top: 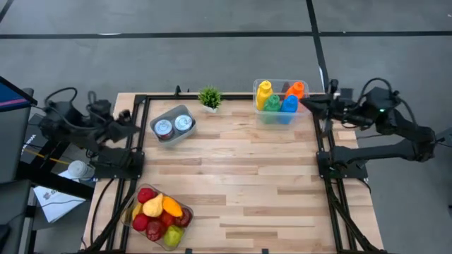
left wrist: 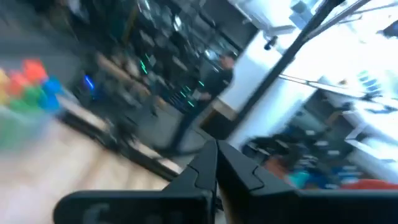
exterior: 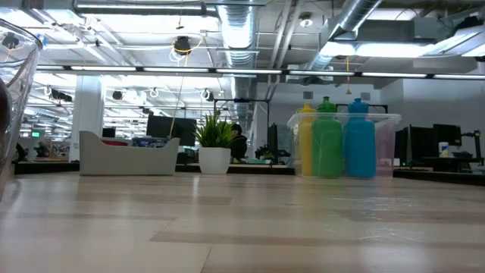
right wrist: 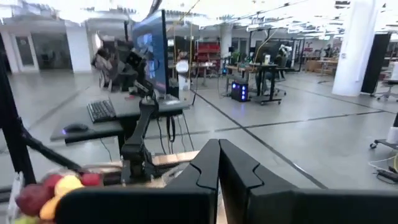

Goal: Pick & Place Food Item
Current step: Return to Home Position

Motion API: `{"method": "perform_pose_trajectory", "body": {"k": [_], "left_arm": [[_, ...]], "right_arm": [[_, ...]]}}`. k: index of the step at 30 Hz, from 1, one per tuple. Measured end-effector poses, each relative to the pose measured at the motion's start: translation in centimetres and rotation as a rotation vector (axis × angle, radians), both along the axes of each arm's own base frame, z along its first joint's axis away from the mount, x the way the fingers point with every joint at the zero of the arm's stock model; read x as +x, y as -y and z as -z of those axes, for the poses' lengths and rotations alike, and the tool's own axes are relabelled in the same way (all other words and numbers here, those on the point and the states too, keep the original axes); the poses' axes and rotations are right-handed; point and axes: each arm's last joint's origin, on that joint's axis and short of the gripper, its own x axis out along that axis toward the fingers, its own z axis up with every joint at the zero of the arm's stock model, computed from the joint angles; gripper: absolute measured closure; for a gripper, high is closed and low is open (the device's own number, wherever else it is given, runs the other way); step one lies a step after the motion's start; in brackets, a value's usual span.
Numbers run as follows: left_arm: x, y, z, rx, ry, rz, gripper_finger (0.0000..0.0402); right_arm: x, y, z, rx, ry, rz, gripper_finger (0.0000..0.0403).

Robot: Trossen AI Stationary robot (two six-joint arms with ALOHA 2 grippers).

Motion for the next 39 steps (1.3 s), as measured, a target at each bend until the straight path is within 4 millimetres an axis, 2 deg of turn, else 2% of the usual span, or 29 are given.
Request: {"method": "perform_pose_trajectory", "body": {"k": [5,11,16,20,24,29,33,39], "left_arm": [[-0.7,-0.6,1.0,0.198,0.008,-0.170,0.0401],[1.1,-0.3,4.1,0.305,-0.082,-0.263,0.0401],[2.8,0.4,6.3,0.299,-0.054,-0.233,0.0401],[4.1,1.1,8.3,0.291,-0.013,-0.139,0.0401],[5.1,1.7,10.3,0.235,0.048,-0.021,0.0401],[6.0,2.1,13.2,0.195,0.083,0.004,0.0401],[6.4,2.3,15.4,0.155,0.108,0.019,0.0401],[6.6,2.3,17.4,0.119,0.131,0.010,0.0401]], "right_arm": [[-1.8,-0.3,1.7,0.049,0.043,-0.062,0.0402],[-1.9,-0.5,5.9,0.139,0.107,-0.102,0.0402],[-1.3,-0.5,9.4,0.123,0.166,-0.175,0.0403],[-0.4,-0.5,12.0,0.131,0.154,-0.234,0.0403],[0.1,-0.6,13.4,0.122,0.148,-0.357,0.0403],[0.5,-0.8,15.5,0.173,0.096,-0.503,0.0403],[0.9,-0.8,17.6,0.258,0.089,-0.528,0.0403],[1.1,-0.7,20.0,0.345,0.143,-0.532,0.0403]]}}
